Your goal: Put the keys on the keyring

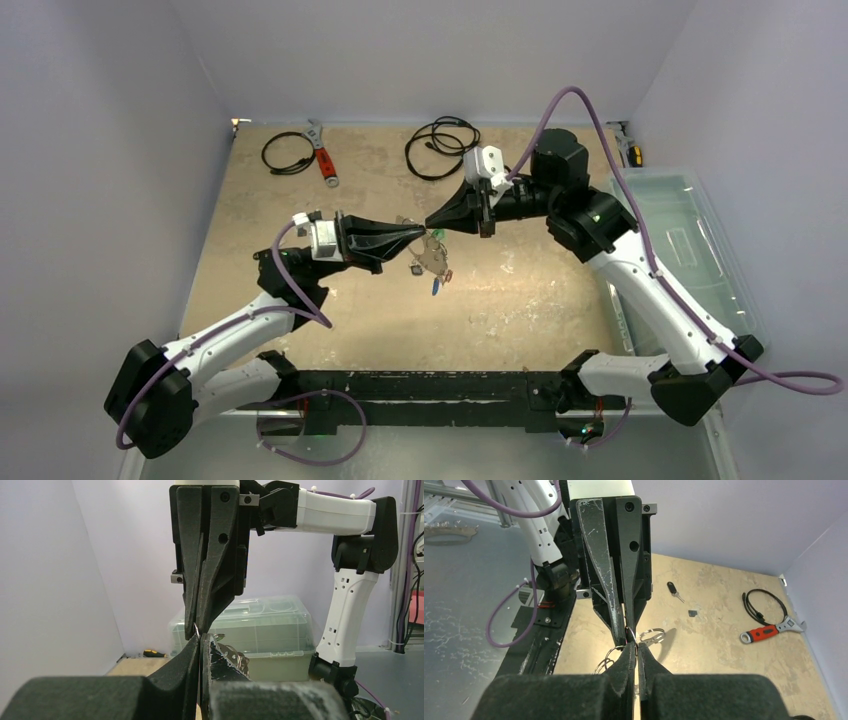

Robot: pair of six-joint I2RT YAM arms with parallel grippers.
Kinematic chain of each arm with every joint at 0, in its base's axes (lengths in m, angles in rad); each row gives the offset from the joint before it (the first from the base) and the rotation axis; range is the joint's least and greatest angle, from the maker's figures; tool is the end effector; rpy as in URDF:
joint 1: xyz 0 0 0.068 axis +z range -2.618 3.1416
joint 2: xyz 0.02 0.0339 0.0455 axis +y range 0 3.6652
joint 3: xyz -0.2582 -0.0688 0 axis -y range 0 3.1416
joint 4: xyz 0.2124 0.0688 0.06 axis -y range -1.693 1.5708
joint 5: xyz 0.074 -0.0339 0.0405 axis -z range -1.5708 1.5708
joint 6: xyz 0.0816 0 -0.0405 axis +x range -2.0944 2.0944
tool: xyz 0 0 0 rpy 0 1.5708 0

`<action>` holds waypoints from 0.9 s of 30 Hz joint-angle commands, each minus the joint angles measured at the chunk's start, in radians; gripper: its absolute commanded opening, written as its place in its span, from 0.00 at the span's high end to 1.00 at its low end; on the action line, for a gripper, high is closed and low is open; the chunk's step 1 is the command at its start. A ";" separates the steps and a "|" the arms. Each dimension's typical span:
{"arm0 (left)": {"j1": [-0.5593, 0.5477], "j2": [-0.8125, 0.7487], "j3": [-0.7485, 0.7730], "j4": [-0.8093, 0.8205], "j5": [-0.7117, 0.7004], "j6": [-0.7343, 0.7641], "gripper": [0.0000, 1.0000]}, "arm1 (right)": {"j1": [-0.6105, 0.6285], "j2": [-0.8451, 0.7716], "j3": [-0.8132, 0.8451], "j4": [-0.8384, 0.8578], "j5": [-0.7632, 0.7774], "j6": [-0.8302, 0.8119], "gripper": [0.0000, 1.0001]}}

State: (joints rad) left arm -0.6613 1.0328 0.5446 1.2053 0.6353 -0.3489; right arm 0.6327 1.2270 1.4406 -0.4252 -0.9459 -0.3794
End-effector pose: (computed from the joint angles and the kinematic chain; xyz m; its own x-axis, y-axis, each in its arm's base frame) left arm 0.1350 -0.1664 0.3804 0.1977 -0.5025 -0.8416 0.9736 0.2008 0.1088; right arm 0.1599 0.1993 0.4347 0.2076 -0.1164 -0.9713 -0.9780 -0.0433 -0.2039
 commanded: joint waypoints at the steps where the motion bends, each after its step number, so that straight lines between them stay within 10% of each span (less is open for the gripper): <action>1: -0.003 -0.010 0.007 0.045 -0.003 0.006 1.00 | -0.001 0.002 0.034 0.013 -0.011 -0.016 1.00; 4: -0.003 -0.059 0.045 -0.178 -0.023 0.128 0.98 | -0.002 0.008 0.056 -0.035 0.044 -0.041 1.00; 7: -0.003 -0.123 0.117 -0.539 -0.057 0.305 0.56 | -0.001 0.018 0.092 -0.100 0.108 -0.073 1.00; 9: -0.004 -0.156 0.163 -0.710 -0.104 0.406 0.46 | 0.005 0.021 0.112 -0.138 0.158 -0.089 1.00; 17: -0.004 -0.044 0.528 -1.374 -0.051 0.718 0.60 | 0.080 0.045 0.165 -0.243 0.323 -0.138 1.00; 27: -0.009 0.089 0.721 -1.612 0.034 0.824 0.73 | 0.154 0.034 0.139 -0.255 0.409 -0.139 1.00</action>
State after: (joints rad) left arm -0.6643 1.0771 1.1885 -0.2497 0.6361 0.3920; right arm 0.7612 1.2835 1.5604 -0.7155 -0.5327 -0.5129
